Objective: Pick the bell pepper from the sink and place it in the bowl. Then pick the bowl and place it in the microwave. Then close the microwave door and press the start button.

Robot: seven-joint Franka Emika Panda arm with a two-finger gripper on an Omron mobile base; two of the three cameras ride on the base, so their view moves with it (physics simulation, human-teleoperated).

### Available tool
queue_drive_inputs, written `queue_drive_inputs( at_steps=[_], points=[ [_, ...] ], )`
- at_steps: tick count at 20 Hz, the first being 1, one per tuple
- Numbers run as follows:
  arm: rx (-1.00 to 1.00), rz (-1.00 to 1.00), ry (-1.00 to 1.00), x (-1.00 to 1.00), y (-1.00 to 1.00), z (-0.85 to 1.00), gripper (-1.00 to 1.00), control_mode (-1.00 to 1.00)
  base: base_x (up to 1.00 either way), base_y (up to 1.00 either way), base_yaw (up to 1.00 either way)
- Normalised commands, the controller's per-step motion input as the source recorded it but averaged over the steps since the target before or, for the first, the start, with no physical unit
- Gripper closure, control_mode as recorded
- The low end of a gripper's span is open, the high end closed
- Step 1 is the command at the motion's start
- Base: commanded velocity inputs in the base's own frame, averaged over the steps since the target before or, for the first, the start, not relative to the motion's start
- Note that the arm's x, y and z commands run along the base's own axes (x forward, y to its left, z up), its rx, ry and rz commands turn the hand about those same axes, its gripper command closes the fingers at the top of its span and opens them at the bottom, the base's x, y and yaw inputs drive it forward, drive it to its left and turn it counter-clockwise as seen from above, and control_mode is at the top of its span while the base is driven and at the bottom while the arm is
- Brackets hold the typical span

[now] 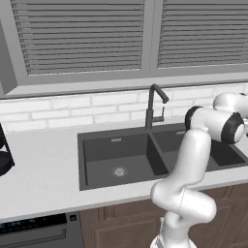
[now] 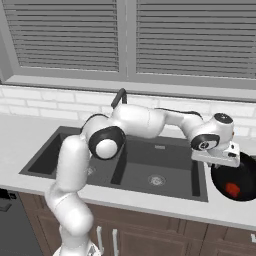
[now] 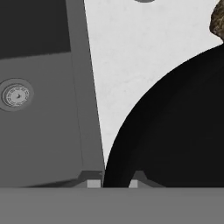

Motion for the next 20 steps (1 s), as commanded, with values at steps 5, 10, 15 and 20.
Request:
queue_drive_inputs(
  at_steps=[5,10,15,20],
  points=[
    [-0.14,0.08,0.01,-0.27,0.2,0.46,1.0,-1.0,0.0,0.0,0.0],
    [-0.05,0.15,0.12,-0.57,0.28,0.73,1.0,-1.0,0.0,0.0,0.0],
    [-0.01,0.15,0.19,-0.63,0.43,0.57,1.0,-1.0,0.0,0.0,0.0],
    [0.0,0.17,0.22,-0.52,0.59,0.36,1.0,-1.0,0.0,0.0,0.0]
  ],
)
